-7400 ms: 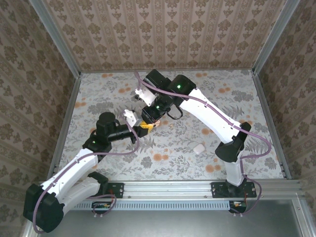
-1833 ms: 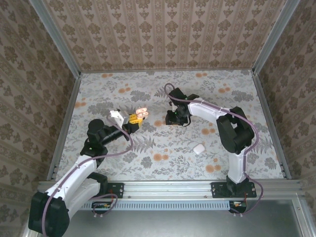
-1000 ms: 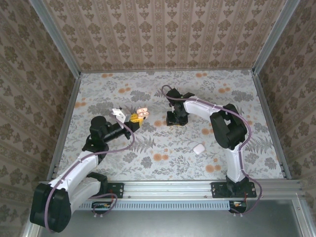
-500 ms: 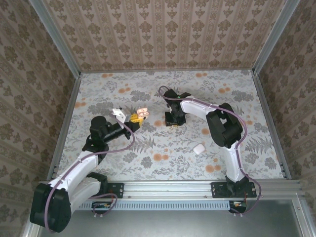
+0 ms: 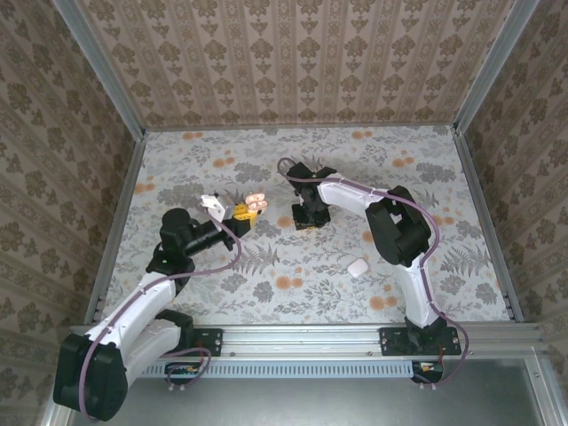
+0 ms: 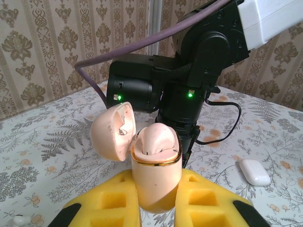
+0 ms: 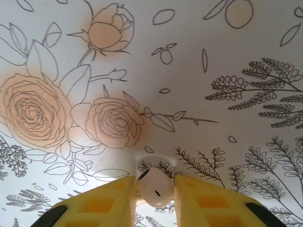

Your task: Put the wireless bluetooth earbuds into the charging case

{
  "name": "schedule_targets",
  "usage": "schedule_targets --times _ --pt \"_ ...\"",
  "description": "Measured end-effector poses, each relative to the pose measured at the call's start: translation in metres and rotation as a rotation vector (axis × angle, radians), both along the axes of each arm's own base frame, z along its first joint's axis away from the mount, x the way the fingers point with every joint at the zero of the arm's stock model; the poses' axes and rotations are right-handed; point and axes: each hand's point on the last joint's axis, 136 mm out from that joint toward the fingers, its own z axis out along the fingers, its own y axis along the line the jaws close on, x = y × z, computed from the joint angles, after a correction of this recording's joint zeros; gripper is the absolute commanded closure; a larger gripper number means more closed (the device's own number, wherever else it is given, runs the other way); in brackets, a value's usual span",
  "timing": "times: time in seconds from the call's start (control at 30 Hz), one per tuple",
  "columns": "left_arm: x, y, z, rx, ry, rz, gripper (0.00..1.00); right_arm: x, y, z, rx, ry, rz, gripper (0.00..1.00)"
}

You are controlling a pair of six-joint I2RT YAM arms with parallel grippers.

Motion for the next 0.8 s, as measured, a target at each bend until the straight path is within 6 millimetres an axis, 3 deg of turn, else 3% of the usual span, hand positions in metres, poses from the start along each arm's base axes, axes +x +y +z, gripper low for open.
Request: schedule_targets --times 0.6,0.8 --pt "-0.002 0.001 0.003 -0.002 -0.005 0.0 1.0 0.002 -0.002 0.001 -0.027 -0.017 0.054 0.8" --pt "-0.002 0.001 0.003 -0.002 -0.005 0.0 1.0 0.004 -0.011 0.013 -0.06 -0.065 0.062 0.82"
